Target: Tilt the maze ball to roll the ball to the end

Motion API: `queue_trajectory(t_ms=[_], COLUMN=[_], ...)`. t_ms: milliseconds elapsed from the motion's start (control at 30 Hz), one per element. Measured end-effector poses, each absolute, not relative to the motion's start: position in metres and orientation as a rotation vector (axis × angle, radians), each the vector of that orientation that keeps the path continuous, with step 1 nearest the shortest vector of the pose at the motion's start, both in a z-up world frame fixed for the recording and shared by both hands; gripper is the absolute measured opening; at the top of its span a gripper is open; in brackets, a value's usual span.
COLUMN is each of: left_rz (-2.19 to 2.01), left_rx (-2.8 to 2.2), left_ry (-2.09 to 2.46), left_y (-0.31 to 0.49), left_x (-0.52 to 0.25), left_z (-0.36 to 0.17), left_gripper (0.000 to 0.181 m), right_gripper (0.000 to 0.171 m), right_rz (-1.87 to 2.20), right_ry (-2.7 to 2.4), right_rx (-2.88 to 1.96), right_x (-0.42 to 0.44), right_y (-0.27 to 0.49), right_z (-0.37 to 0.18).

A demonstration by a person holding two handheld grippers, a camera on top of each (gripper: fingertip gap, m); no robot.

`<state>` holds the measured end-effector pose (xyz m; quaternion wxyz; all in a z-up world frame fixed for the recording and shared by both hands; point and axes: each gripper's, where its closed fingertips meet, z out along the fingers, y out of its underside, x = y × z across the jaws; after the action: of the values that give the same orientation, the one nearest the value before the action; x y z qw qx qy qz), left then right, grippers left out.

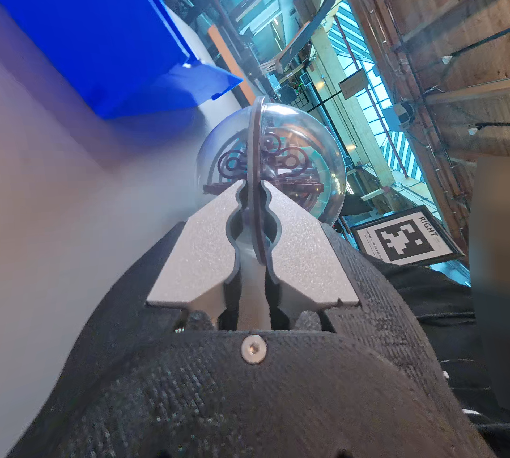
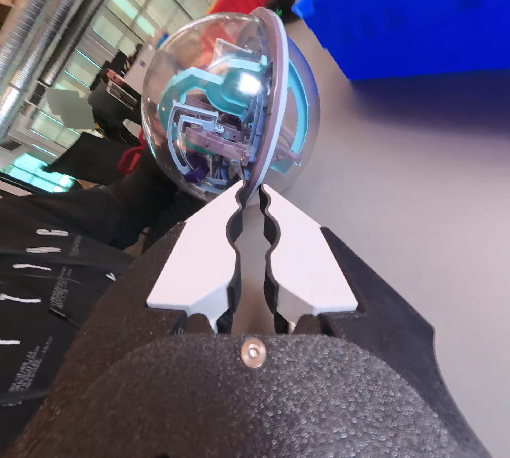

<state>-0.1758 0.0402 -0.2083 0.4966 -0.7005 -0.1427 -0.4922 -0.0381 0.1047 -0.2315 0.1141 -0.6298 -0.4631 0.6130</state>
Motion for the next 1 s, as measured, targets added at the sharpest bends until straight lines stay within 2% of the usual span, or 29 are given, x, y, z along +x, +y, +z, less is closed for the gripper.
queue_trajectory(t_ms=[200, 467, 900, 1000], left_rz=[-1.132, -1.076, -1.038, -1.014], left_rx=[-1.703, -1.698, -1.697, -1.703], left_ry=[-0.313, -0.321, -0.313, -0.292], left_y=[0.041, 0.048, 0.055, 0.055], left_x=[-0.183, -0.191, -0.184, -0.184], left_z=[-0.22, -0.219, -0.219, -0.218], left_gripper=[0.006, 0.006, 0.006, 0.006], right_gripper=[0.006, 0.0, 0.0, 0.01], right_rz=[1.593, 0.982, 0.94, 0.969], right_ry=[-1.464, -1.444, -1.451, -1.449], right_rx=[-1.76, -1.639, -1.6, -1.587], right_x=[-0.043, -0.051, -0.045, -0.044], right_y=[0.103, 0.119, 0.118, 0.119], right_z=[-0.245, -0.244, -0.244, -0.242])
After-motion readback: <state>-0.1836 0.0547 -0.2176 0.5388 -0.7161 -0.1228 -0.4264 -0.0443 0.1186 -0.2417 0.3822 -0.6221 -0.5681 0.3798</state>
